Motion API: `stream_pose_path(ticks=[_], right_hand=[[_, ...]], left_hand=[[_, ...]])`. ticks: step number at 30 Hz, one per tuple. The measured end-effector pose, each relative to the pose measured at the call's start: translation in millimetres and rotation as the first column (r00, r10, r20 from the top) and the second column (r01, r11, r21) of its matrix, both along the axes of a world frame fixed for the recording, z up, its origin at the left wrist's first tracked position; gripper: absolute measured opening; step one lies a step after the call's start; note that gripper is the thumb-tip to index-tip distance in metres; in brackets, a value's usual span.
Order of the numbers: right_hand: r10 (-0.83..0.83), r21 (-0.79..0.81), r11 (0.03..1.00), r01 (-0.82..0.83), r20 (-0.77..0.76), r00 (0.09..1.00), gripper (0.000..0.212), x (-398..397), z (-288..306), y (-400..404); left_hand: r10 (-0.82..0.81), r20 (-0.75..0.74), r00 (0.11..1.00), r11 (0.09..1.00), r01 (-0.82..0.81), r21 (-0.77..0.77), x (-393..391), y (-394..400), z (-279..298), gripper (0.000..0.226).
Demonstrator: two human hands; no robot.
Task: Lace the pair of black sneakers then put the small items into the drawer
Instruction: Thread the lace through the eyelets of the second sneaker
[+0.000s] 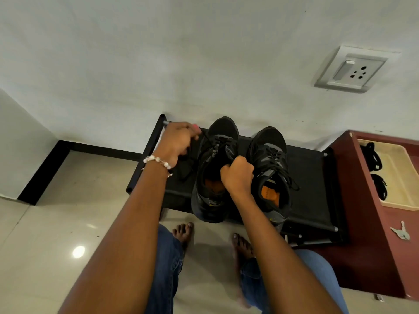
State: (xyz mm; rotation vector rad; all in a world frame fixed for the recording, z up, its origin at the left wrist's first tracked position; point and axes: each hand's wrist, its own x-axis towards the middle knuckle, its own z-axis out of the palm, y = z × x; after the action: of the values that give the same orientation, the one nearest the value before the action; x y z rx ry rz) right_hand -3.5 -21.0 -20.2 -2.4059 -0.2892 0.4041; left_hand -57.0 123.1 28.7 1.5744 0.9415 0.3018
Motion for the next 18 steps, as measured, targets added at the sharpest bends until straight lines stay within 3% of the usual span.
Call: stream_pose_path(ticks=[3, 8, 12, 15, 18], right_hand=[[0.014, -0.033, 0.999, -0.014, 0.000, 1.000, 0.007, -1, 0, 0], [0.009, -0.046, 0.999, -0.009, -0.007, 1.000, 0.018, -1, 1, 2], [0.007, -0.061, 0.998, -0.007, -0.001, 1.000, 0.018, -1, 2, 1], [-0.008, -0.051, 0.999, 0.008, -0.003, 1.000, 0.017, -2, 3, 1], [0.007, -0.063, 0.998, -0.007, 0.000, 1.000, 0.012, -4, 3, 3]], left_hand=[[0.232, 0.173, 0.957, 0.945, -0.180, -0.271, -4, 13, 0, 0.027], [0.410, 0.257, 0.875, 0.707, -0.127, -0.695, -1, 3, -3, 0.034], [0.533, 0.218, 0.818, 0.555, -0.143, -0.819, 10, -7, -6, 0.034], [0.574, 0.181, 0.799, 0.494, -0.161, -0.855, 13, -9, -12, 0.033], [0.678, 0.175, 0.714, 0.378, -0.134, -0.916, 12, -6, -9, 0.038]])
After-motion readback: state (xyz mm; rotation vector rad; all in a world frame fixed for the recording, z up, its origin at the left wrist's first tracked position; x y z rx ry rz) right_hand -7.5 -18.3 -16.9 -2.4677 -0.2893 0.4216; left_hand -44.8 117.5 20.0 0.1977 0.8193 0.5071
